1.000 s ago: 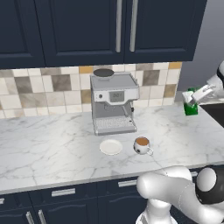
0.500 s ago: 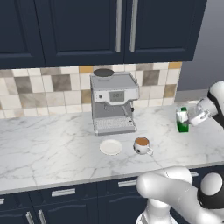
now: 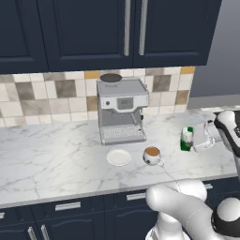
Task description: Take a sugar cube from the saucer and place it inside the coffee. Then, grab milk from the fridge and place it next to the coffee on the counter to sweeten the coffee.
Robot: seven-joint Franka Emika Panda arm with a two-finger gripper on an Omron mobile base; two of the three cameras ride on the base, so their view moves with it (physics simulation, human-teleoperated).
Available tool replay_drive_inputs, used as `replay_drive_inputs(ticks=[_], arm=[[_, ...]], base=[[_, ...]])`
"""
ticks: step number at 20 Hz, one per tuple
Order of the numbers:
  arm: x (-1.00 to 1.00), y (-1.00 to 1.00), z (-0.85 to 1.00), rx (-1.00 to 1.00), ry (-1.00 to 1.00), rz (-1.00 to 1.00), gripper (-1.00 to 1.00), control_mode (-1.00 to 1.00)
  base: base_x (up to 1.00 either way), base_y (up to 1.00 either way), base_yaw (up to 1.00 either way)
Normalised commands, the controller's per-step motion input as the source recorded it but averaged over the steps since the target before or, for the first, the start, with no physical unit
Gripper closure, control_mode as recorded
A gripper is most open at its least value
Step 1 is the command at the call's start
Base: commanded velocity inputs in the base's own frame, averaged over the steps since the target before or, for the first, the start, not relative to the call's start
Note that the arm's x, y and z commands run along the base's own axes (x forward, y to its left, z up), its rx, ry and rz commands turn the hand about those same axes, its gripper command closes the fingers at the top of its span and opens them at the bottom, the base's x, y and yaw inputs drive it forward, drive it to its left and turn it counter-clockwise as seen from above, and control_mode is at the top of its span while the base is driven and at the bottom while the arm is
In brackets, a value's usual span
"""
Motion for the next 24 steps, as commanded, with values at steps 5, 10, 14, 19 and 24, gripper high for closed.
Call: replay_drive_inputs(ticks=[5, 10, 14, 19, 24], arm=[[0.42, 0.0, -0.3, 0.12, 0.0, 0.33, 1.0, -1.0], [0.27, -0.03, -0.02, 0.04, 0.01, 0.21, 1.0, -1.0], [0.0, 0.0, -0.16, 0.0, 0.02, 0.01, 1.0, -1.0], [0.06, 0.0, -0.71, 0.0, 0.0, -0.01, 1.0, -1.0], [0.34, 0.01, -0.53, 0.0, 0.0, -0.05, 1.0, -1.0]], base=[[0.0, 0.0, 0.0], [0.0, 0.0, 0.0], [0.0, 0.0, 0.0], [0.0, 0.0, 0.0], [0.0, 0.0, 0.0]])
